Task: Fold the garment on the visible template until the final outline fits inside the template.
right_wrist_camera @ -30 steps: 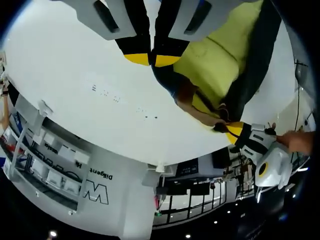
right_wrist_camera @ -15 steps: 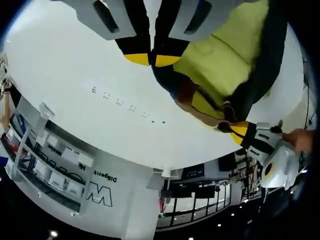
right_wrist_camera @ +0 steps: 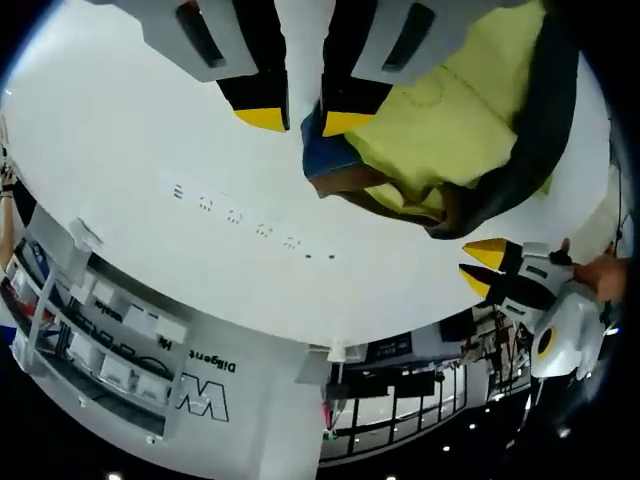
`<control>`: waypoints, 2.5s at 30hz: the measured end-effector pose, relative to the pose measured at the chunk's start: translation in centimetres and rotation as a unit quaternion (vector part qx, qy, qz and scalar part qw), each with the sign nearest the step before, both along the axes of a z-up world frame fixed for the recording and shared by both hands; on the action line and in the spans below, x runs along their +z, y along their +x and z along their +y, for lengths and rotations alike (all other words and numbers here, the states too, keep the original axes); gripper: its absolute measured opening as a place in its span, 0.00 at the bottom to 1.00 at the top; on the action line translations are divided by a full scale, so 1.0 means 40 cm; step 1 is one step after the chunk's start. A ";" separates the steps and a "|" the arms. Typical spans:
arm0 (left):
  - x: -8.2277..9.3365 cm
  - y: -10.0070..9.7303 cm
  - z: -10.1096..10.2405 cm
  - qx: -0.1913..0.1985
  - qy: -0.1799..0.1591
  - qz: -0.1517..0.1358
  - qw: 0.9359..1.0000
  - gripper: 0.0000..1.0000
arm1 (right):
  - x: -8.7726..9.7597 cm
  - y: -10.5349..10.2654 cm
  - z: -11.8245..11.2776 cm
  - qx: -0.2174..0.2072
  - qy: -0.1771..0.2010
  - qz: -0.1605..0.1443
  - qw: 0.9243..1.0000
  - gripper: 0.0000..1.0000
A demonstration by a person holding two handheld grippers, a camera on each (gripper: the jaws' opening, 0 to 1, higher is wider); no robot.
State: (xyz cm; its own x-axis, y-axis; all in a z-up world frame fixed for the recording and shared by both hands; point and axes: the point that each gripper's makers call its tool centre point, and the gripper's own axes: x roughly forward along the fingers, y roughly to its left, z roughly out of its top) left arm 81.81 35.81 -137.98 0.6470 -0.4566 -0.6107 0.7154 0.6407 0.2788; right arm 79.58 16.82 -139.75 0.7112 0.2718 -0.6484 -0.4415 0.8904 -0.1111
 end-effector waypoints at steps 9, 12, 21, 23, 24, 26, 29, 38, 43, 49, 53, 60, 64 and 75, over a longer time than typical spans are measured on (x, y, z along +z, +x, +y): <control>-0.025 -0.063 -0.020 -0.004 -0.022 0.036 0.999 0.29 | -0.018 -0.058 0.003 0.009 0.010 0.017 1.000 0.21; -0.027 -0.084 -0.021 0.001 -0.028 0.045 0.999 0.32 | -0.020 -0.077 0.002 0.007 0.011 0.019 1.000 0.22; -0.022 -0.156 -0.029 -0.016 -0.027 0.044 0.999 0.34 | -0.053 -0.120 0.020 0.005 0.021 0.035 0.999 0.26; -0.015 -0.164 -0.031 -0.015 -0.034 0.044 0.998 0.35 | -0.054 -0.124 0.022 0.003 0.024 0.036 0.999 0.27; -0.011 -0.172 -0.033 -0.017 -0.035 0.044 0.998 0.35 | -0.052 -0.130 0.024 0.004 0.024 0.036 0.999 0.26; -0.009 -0.186 -0.037 -0.029 -0.030 0.040 0.998 0.34 | -0.049 -0.140 0.026 0.007 0.023 0.035 0.999 0.26; -0.011 -0.195 -0.036 -0.036 -0.021 0.038 0.998 0.34 | -0.052 -0.140 0.021 0.010 0.019 0.038 0.999 0.27; -0.023 -0.262 -0.057 -0.005 -0.032 0.057 0.998 0.28 | -0.071 -0.183 0.024 0.002 0.022 0.056 0.998 0.19; -0.015 -0.285 -0.080 0.002 -0.048 0.066 0.997 0.26 | -0.077 -0.192 0.020 -0.005 0.027 0.067 0.997 0.12; -0.042 -0.292 -0.096 0.022 -0.059 0.091 0.994 0.34 | -0.074 -0.205 0.029 -0.002 0.029 0.071 0.997 0.11; -0.068 -0.299 -0.103 0.025 -0.042 0.093 0.994 0.34 | -0.076 -0.216 0.036 0.002 0.030 0.075 0.997 0.11; -0.098 -0.307 -0.073 0.022 0.008 0.097 0.995 0.04 | -0.075 -0.224 0.034 0.005 0.027 0.077 0.997 0.08; -0.082 -0.302 -0.062 0.036 -0.010 0.108 0.993 0.04 | -0.082 -0.232 0.023 0.005 0.018 0.082 0.996 0.02; -0.021 -0.268 0.079 0.076 -0.008 0.097 0.992 0.04 | -0.106 -0.244 -0.005 0.030 -0.046 0.083 0.995 0.00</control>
